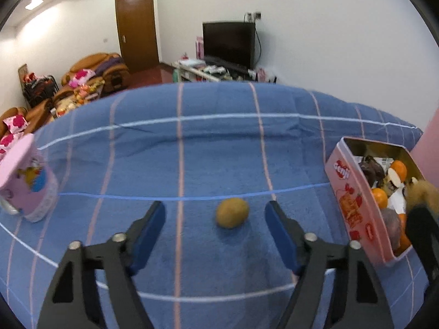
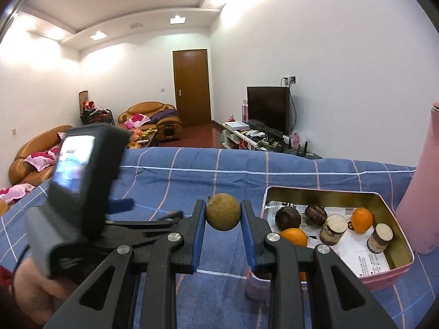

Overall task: Organize fruits
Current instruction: 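Grasp a kiwi with the right tool while the left tool grasps the other kiwi, then lift both kiwis and carry them over the tin box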

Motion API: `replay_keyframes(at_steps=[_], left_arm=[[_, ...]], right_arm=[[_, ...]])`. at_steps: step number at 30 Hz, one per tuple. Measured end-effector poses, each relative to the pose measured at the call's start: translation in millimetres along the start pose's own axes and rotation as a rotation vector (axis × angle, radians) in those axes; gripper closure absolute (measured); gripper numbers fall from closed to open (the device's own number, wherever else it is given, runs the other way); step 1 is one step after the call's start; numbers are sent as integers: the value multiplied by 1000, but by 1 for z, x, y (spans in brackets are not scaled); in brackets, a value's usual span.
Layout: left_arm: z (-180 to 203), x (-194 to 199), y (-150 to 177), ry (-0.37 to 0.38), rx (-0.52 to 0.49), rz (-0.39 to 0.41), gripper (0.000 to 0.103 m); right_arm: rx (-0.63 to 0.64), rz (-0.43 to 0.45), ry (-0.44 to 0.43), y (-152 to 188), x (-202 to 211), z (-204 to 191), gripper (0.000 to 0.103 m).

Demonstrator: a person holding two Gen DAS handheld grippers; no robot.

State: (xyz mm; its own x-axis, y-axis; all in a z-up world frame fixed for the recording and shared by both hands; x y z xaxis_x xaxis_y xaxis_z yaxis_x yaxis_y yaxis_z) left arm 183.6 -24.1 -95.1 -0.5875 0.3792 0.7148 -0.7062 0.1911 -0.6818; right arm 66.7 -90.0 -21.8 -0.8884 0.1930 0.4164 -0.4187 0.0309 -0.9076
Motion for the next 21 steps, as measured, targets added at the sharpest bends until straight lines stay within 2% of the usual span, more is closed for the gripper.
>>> replay_keyframes(at_steps=[2, 4, 7, 11, 14, 17, 21], left_arm=[[-1, -13, 0, 10, 27, -47, 41], [-1, -22, 1, 19, 45, -80, 41], [2, -23, -2, 16, 27, -79, 50], [0, -18, -2, 44, 59, -60, 74], [-9, -9, 2, 30, 89, -41, 74], [-19, 10, 4, -19, 109, 27, 74], [-28, 40, 9, -134, 81, 119, 74]], right_arm=[[1, -2, -5, 1, 0, 1, 76], [-2, -7, -11, 1, -1, 0, 76], [0, -13, -13, 2, -4, -1, 76], [10, -17, -16, 5, -7, -4, 76], [19, 4, -16, 4, -5, -6, 76], [29, 24, -25, 5, -1, -9, 76], [39, 37, -52, 7, 4, -15, 76]])
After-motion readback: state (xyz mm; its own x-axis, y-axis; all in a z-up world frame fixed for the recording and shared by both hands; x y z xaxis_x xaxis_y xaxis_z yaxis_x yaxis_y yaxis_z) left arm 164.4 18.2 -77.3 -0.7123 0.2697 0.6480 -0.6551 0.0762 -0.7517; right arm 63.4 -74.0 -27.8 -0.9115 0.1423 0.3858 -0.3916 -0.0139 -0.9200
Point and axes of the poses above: each gripper's, at about its wrist camera, not at the fingertips, and x roughly against the way its jaws point, z to its right, y to its underside, the point moved 8 cm from there along -x, roughly the way its jaws point, and after that the axes turned 11 degrees about y, right-handed, at the moved point
